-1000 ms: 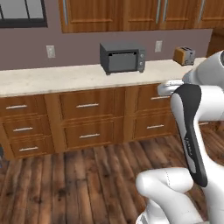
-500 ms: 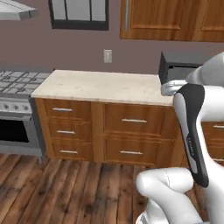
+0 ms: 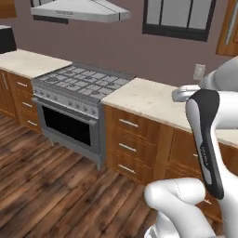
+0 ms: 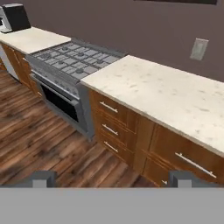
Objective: There is a tray on the dining counter. Grab the cup, mug, and pitcher and place them on the tray. The pitcher may be placed next to the tray if it cannot fit the tray.
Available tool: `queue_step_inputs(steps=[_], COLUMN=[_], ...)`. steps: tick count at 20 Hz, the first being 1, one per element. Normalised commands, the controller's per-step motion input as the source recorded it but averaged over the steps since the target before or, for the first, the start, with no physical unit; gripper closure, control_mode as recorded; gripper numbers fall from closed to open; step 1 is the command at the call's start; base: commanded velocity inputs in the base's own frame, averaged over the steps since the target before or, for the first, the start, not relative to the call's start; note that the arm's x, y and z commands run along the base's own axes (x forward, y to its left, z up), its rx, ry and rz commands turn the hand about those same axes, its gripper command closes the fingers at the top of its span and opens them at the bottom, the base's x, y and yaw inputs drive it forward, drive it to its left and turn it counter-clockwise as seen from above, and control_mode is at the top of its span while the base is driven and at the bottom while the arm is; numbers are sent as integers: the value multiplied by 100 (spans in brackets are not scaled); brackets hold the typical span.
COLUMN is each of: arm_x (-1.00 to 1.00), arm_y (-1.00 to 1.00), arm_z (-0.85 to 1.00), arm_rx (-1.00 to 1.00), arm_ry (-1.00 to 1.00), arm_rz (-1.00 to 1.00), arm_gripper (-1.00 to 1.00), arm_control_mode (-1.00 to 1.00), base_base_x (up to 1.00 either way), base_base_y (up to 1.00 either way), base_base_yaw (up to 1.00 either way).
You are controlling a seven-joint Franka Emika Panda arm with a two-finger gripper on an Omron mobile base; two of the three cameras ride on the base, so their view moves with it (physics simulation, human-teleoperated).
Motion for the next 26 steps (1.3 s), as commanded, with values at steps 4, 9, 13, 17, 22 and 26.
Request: queue_step_inputs(steps=[4,9,13,17,22,26], arm_x=[0,0,0,0,0,0], arm_y=[0,0,0,0,0,0], arm_z=[0,0,0,0,0,0], arm_rx=[0,0,0,0,0,0], arm_ry=[0,0,0,0,0,0], arm_rz=[0,0,0,0,0,0], arm_gripper=[-100,-100,-100,-100,-100,-100], arm_control_mode=[100,100,100,100,100,100], base_base_x=[94,98,100,100,100,100], base_base_y=[0,0,0,0,0,-1], base_base_yaw=[76,72,64,41,7,0])
